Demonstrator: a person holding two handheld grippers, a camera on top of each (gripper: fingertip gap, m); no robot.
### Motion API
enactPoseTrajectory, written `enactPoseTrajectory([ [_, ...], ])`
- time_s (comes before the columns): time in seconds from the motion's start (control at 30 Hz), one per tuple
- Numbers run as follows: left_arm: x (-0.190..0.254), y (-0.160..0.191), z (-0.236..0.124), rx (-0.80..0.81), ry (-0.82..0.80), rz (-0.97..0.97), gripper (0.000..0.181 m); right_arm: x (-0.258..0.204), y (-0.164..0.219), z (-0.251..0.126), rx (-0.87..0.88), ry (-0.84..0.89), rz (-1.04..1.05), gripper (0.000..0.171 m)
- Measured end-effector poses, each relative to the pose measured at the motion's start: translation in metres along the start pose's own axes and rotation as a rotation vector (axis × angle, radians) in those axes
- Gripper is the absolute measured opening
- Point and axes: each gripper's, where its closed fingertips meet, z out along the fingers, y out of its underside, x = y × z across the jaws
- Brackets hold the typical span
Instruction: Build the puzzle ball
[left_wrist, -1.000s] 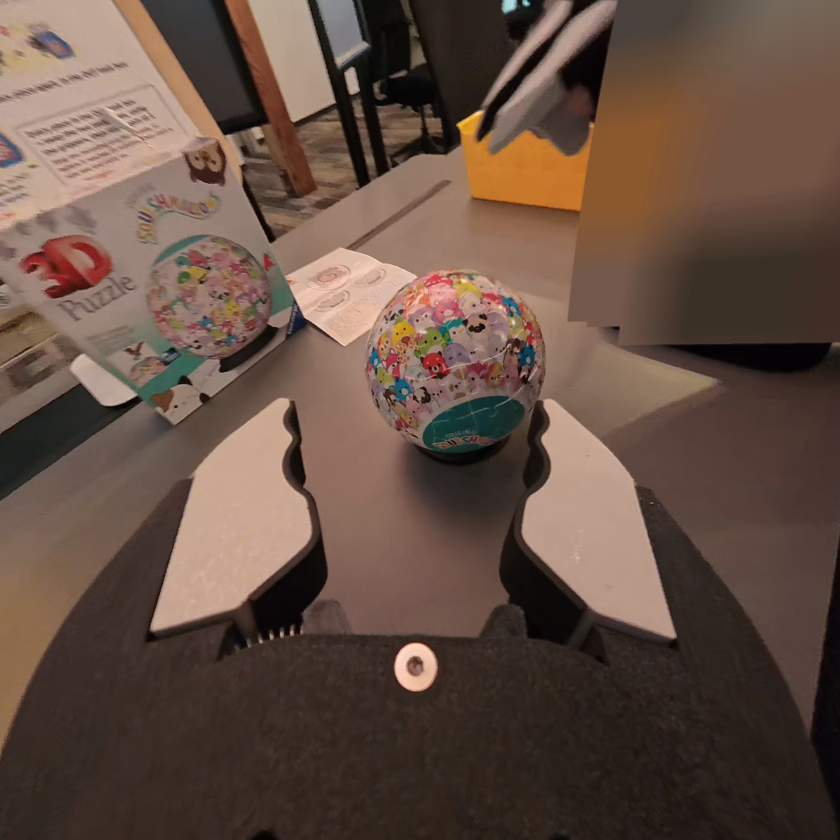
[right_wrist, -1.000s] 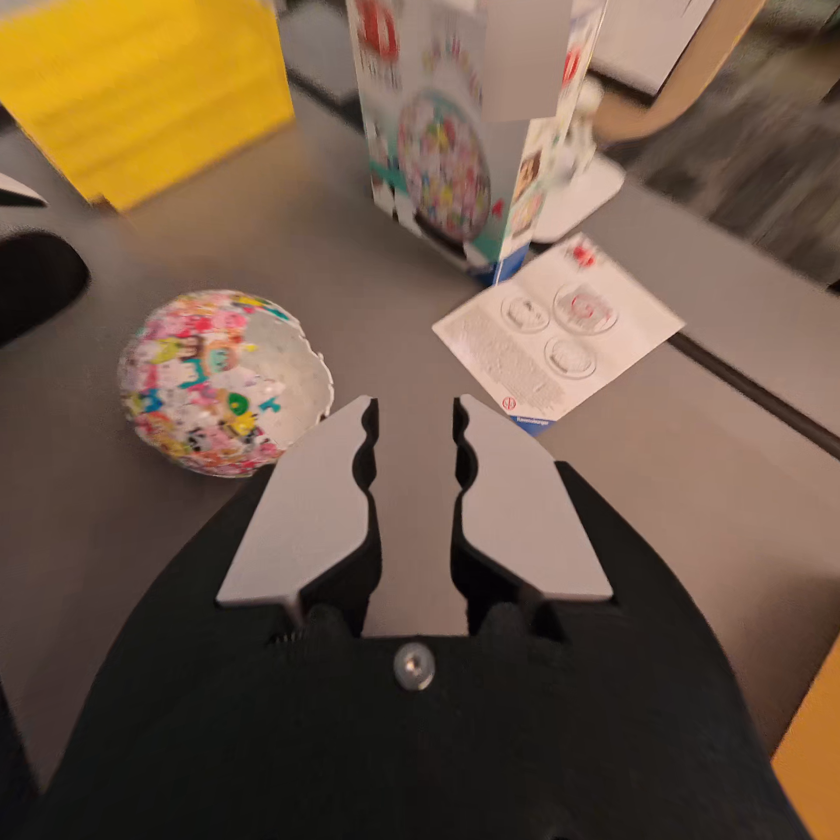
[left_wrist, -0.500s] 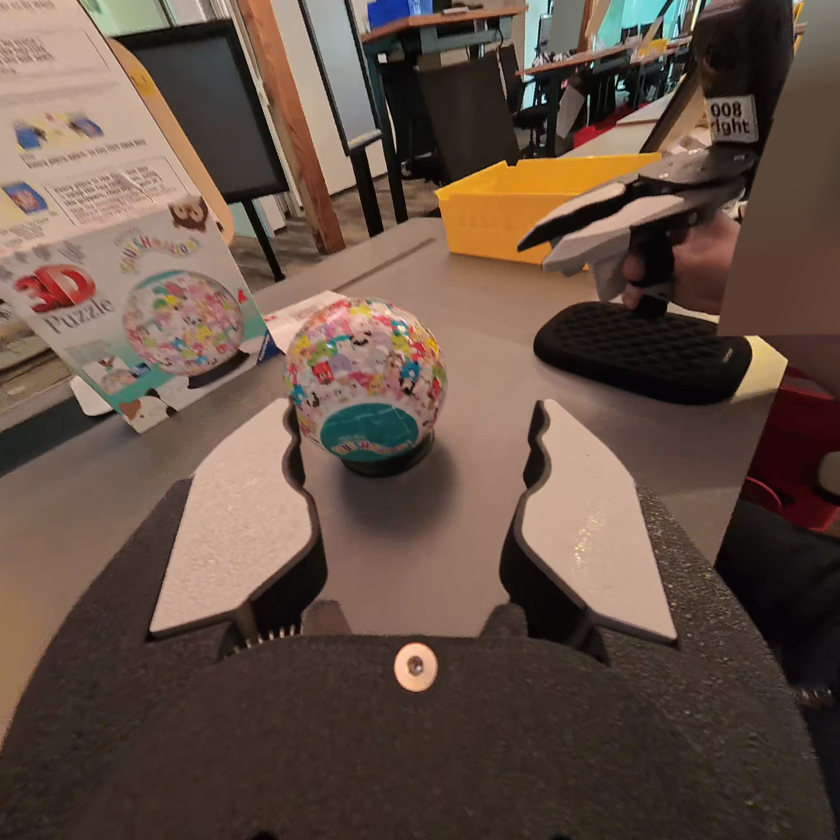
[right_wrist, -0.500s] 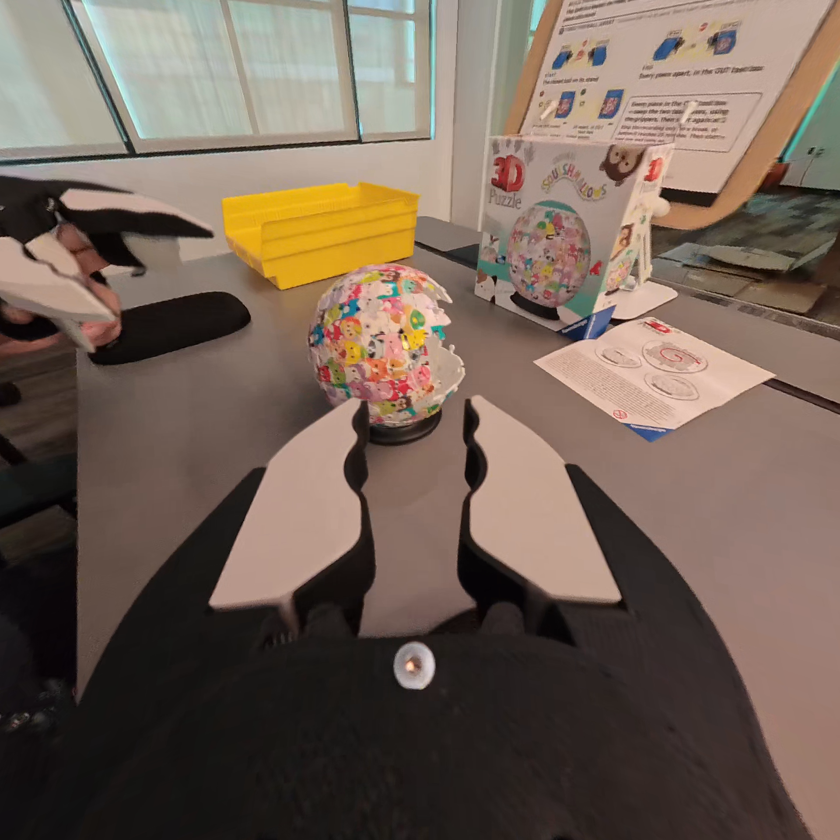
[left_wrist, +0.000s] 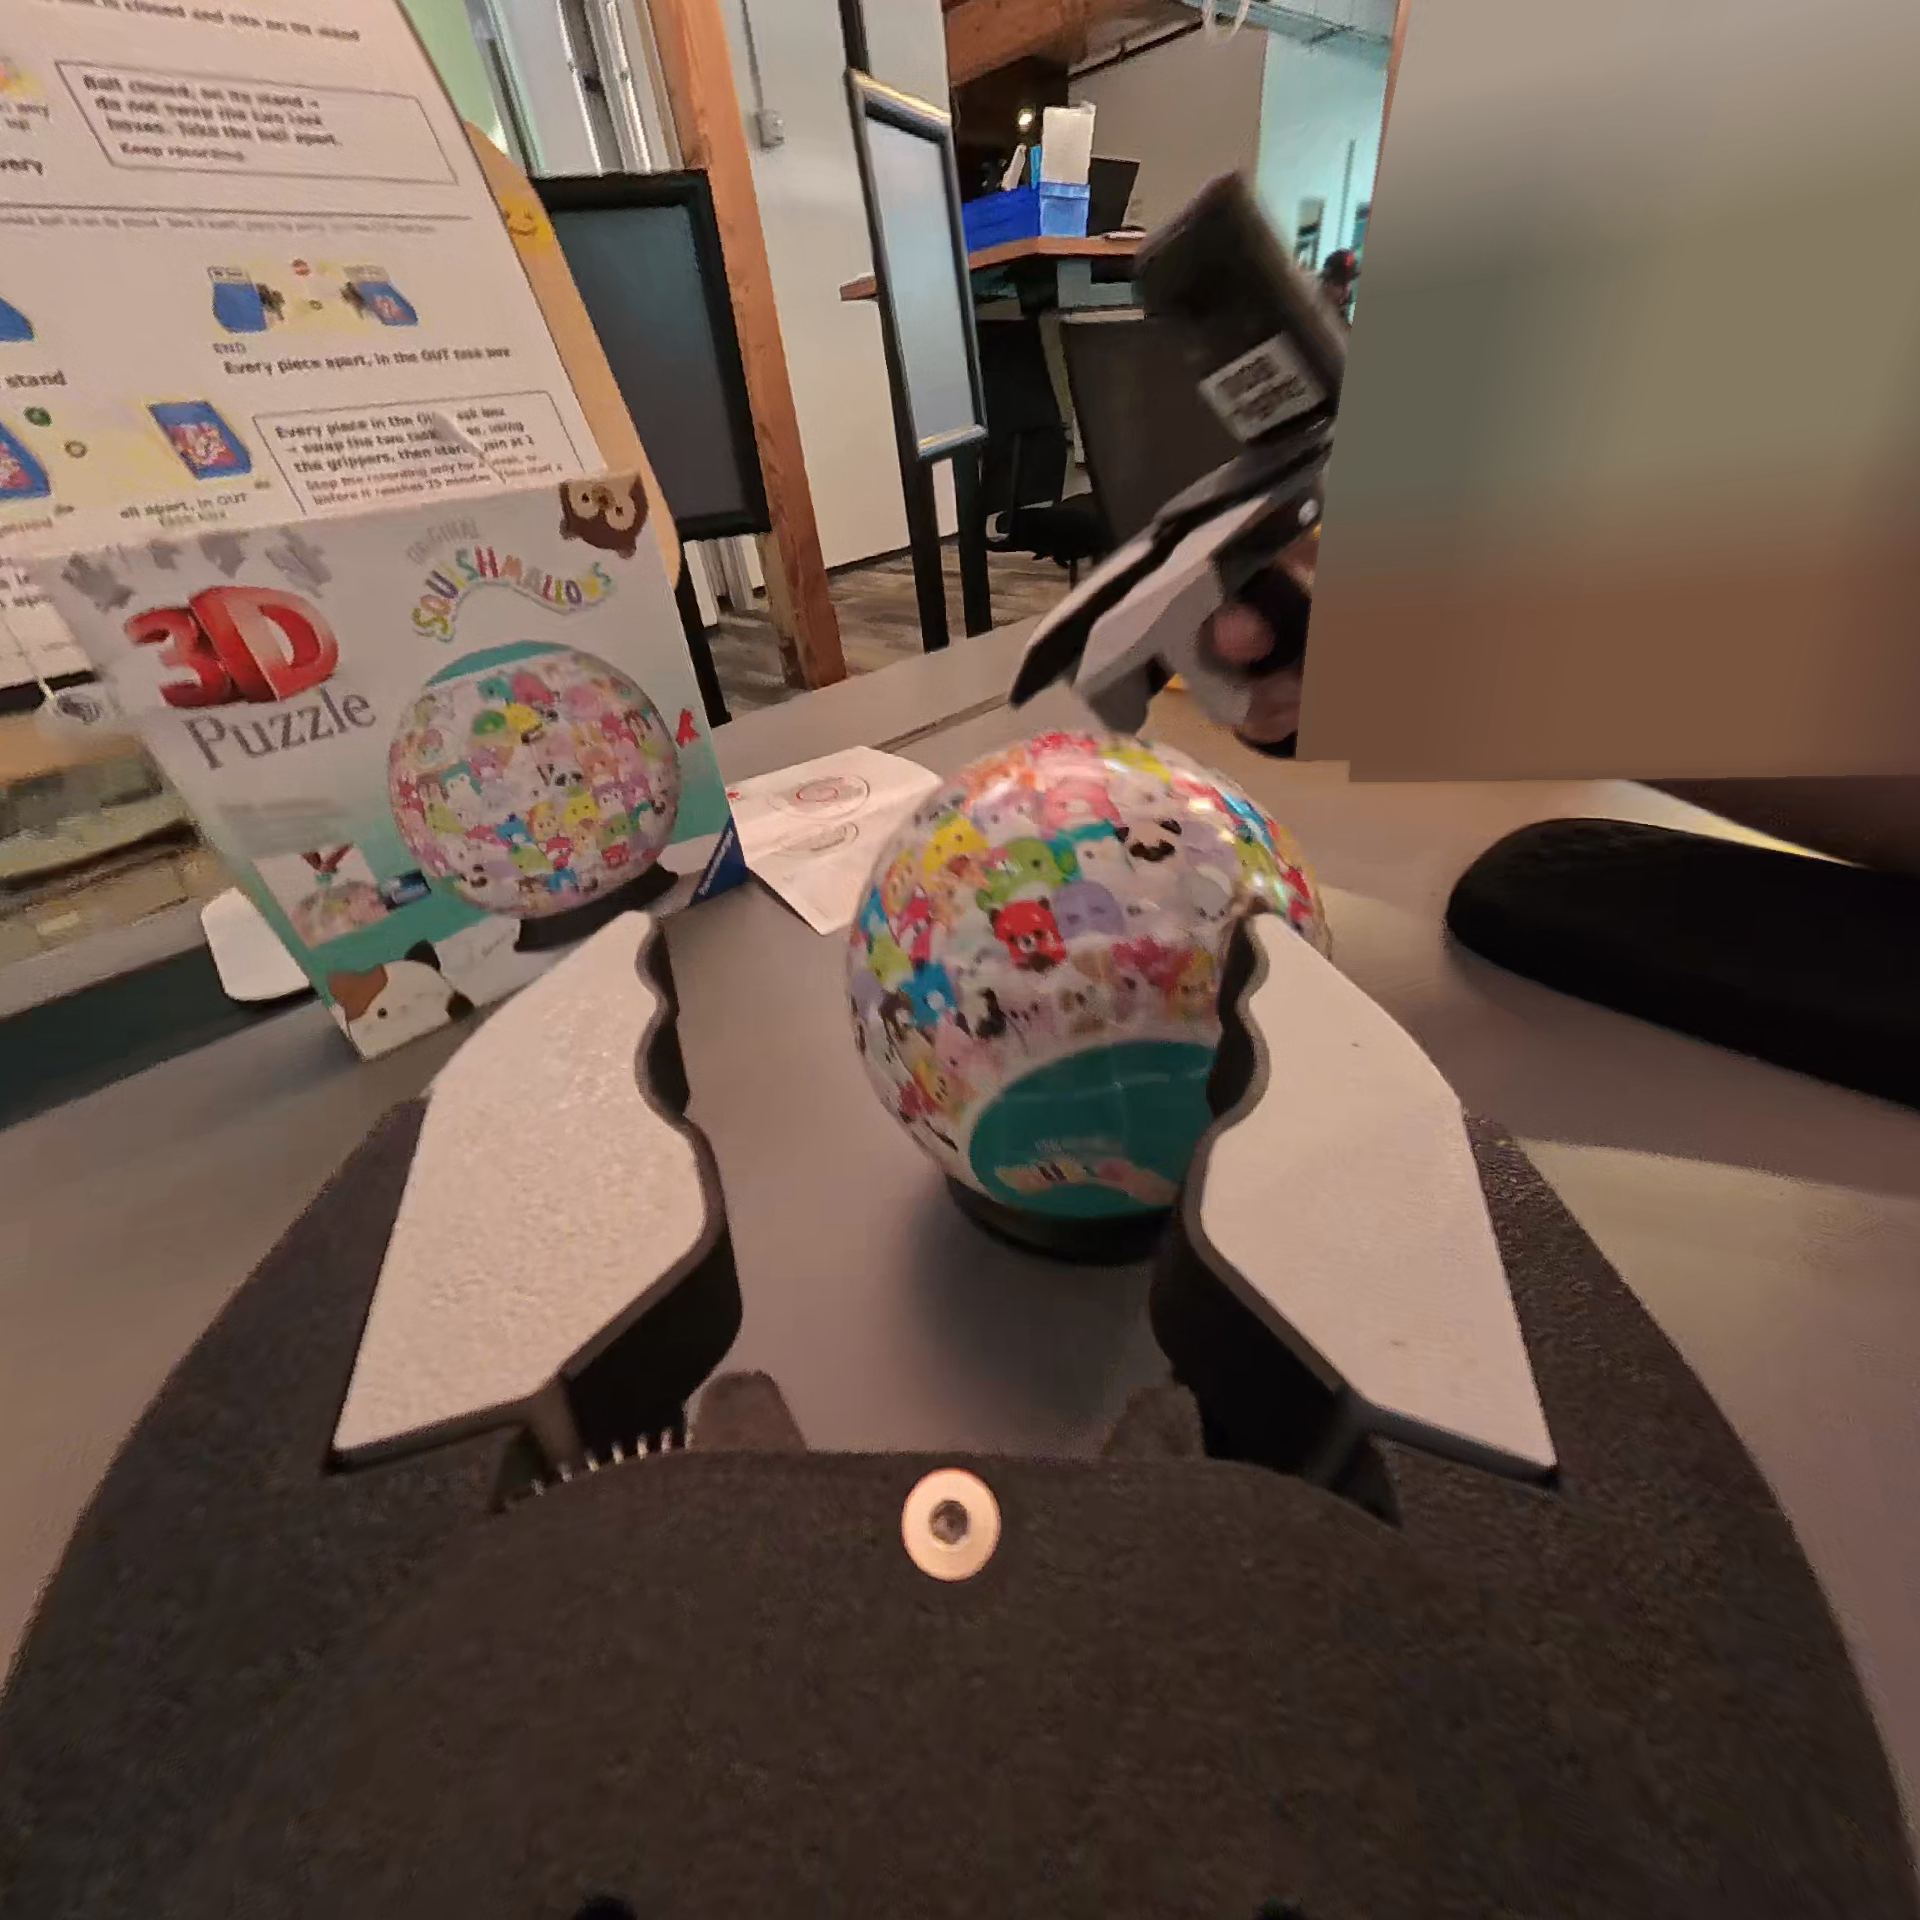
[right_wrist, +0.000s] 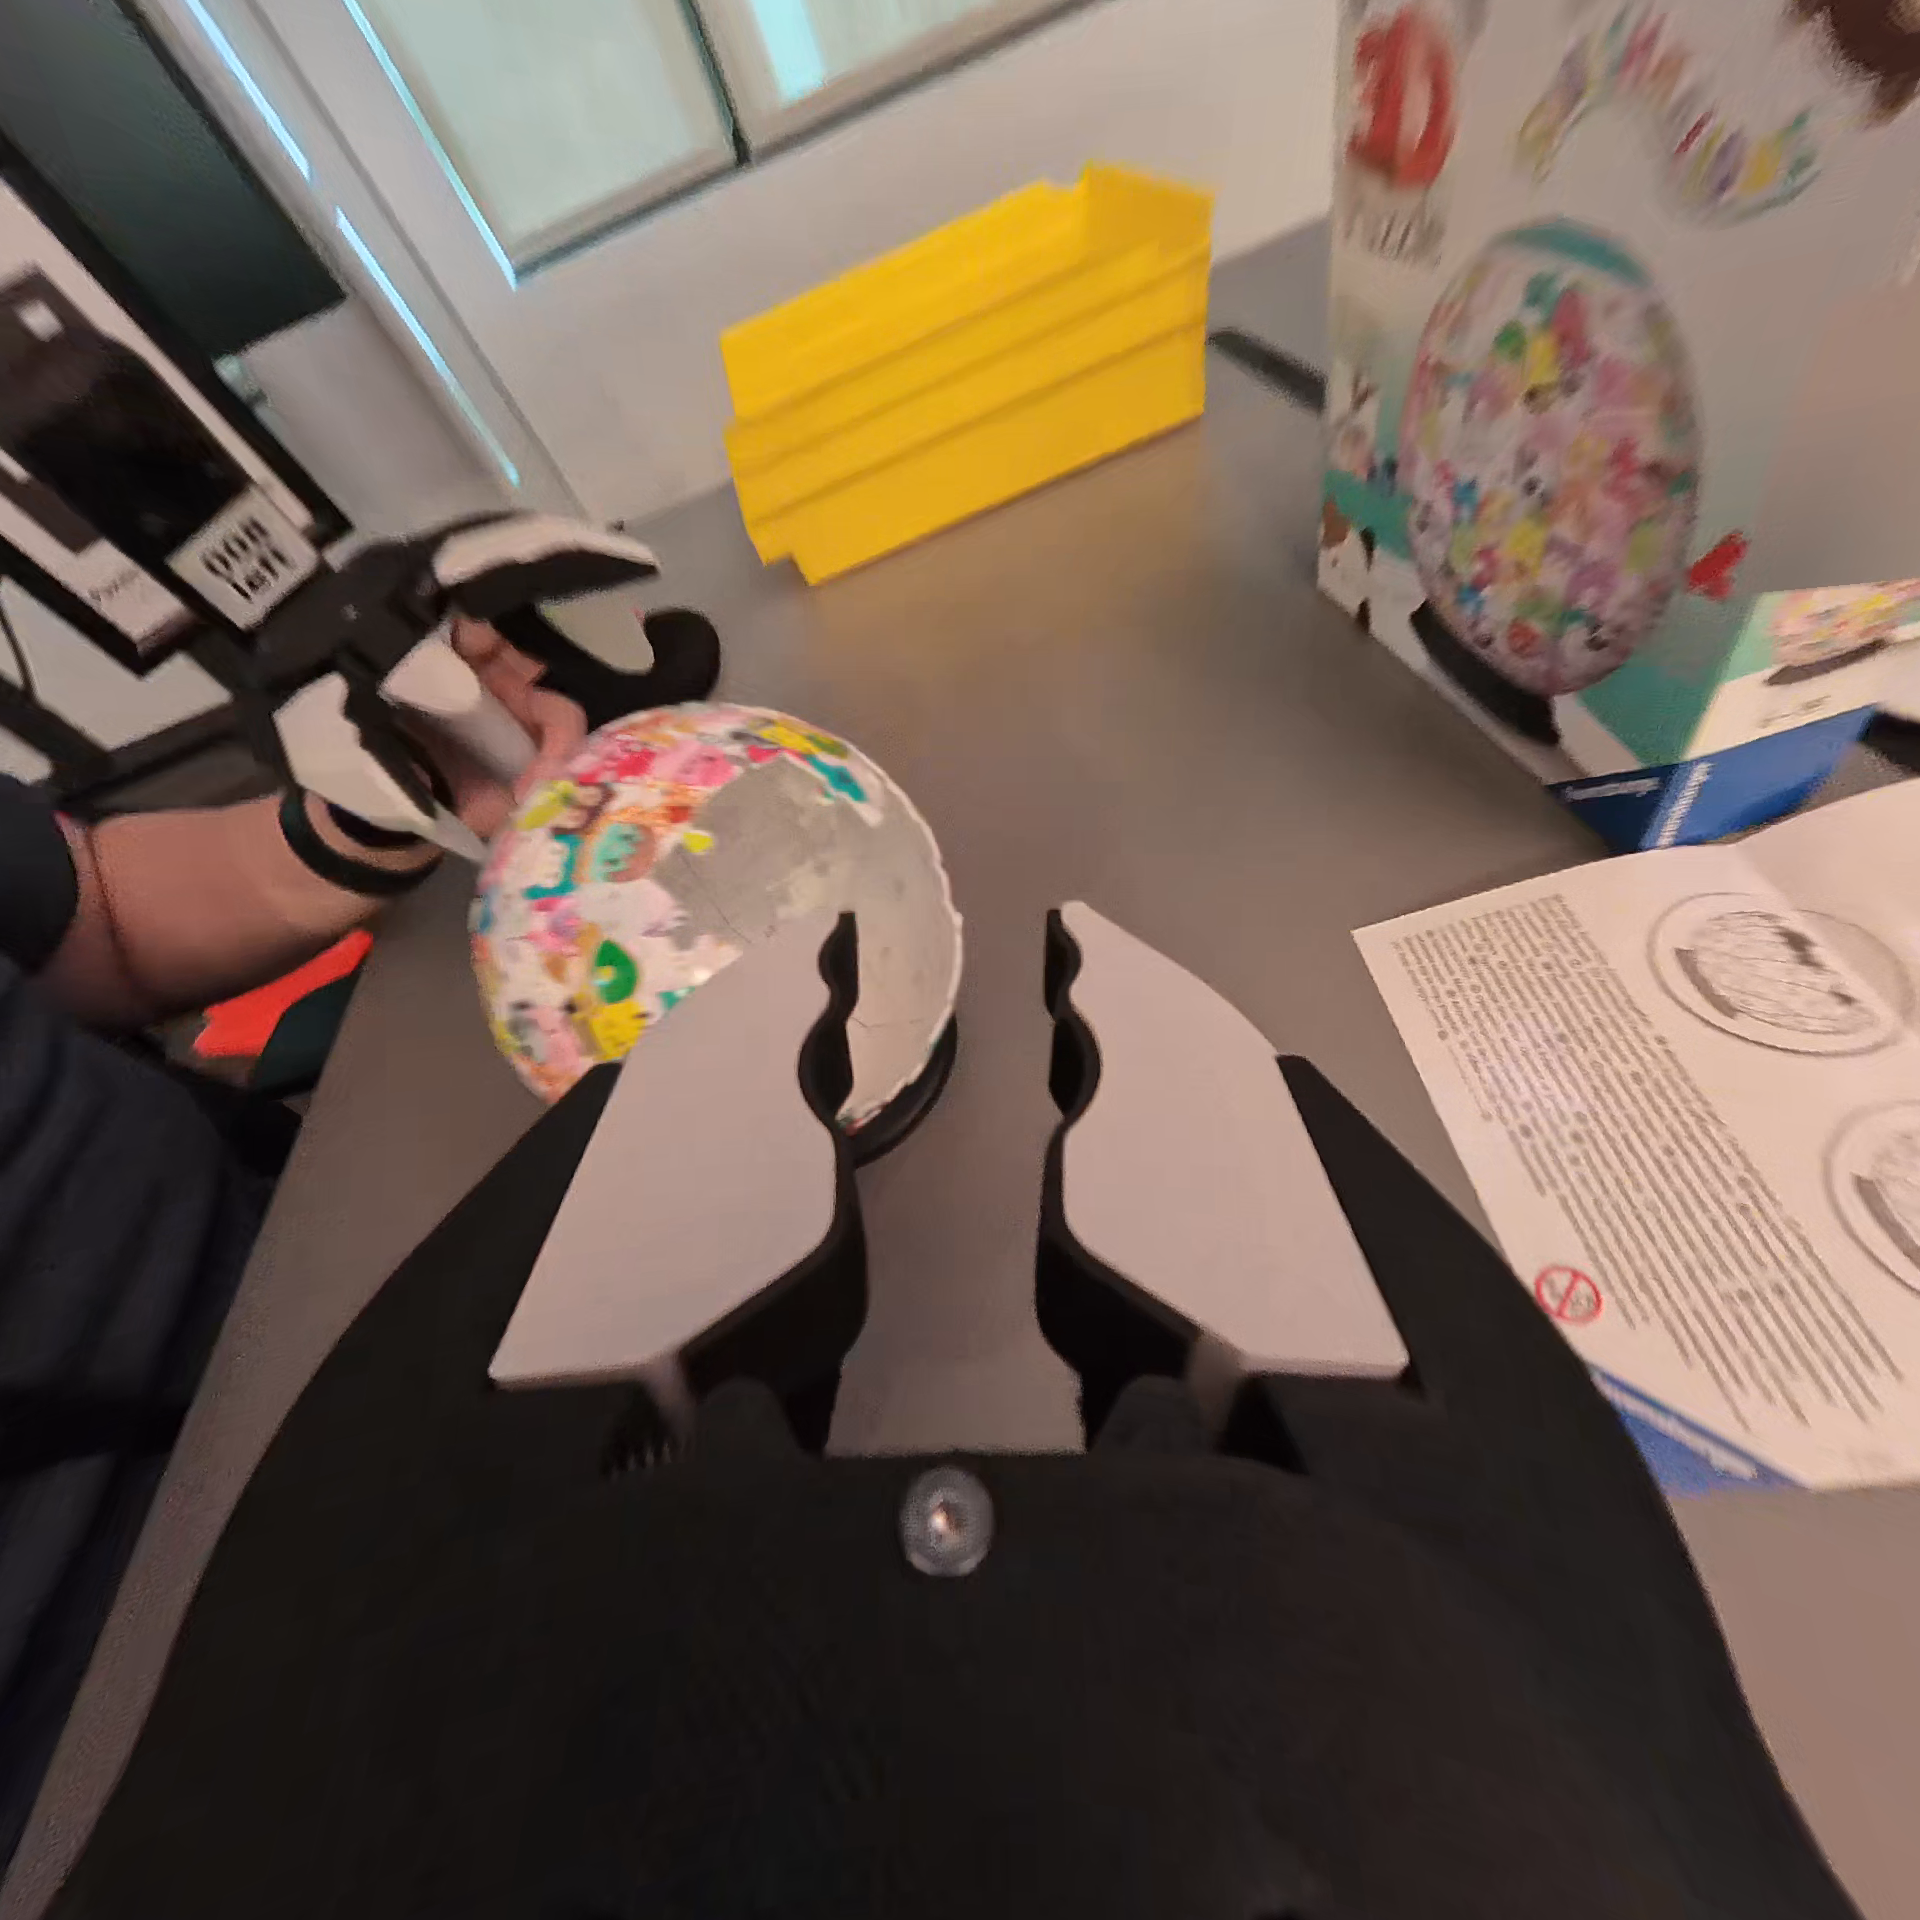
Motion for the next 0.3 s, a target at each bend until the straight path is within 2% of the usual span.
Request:
enactPoseTrajectory([
  [0.17, 0.005, -0.009, 0.012, 0.066, 0.142, -0.021, 0.098, 0.008, 0.029, 0.038, -0.235, -0.138, 0.064, 0.041],
  [0.3, 0.013, -0.003, 0.009, 0.082, 0.3, -0.213, 0.101, 0.015, 0.049, 0.045, -0.296, -0.061, 0.015, 0.036],
])
